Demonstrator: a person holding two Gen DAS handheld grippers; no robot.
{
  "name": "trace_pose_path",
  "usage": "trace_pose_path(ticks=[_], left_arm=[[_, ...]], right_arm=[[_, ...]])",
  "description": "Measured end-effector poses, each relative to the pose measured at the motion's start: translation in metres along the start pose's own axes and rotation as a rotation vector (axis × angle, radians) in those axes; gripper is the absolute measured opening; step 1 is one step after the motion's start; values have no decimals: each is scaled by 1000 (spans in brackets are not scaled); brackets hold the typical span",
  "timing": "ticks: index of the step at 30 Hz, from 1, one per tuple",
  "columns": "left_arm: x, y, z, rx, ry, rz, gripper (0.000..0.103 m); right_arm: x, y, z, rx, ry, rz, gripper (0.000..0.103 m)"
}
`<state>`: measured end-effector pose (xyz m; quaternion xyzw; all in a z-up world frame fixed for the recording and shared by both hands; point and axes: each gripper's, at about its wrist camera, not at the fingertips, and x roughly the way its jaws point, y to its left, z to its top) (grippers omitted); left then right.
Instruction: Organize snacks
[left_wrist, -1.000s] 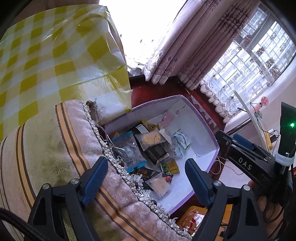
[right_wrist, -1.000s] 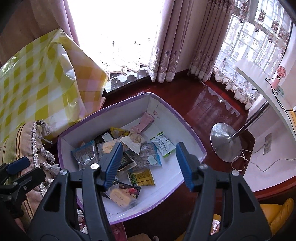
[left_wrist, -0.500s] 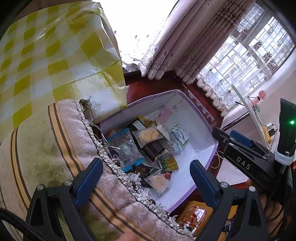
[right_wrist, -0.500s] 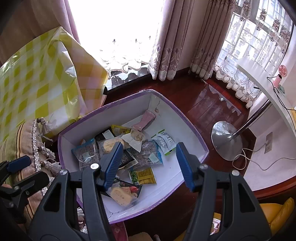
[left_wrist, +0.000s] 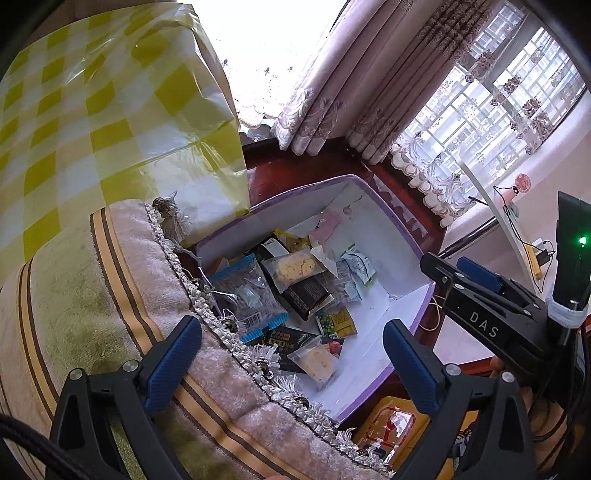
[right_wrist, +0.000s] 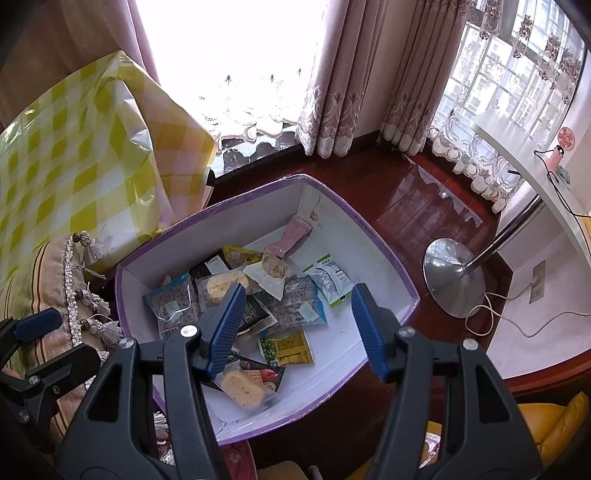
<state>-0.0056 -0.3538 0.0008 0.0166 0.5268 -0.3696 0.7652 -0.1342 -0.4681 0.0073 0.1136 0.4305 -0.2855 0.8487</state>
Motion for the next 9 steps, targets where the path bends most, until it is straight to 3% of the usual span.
trace_pose_path(ticks=[9], left_arm=[[-2,0,1,14,-18,-34,103]], right_arm=[[3,-1,-2,11,16,14,65]])
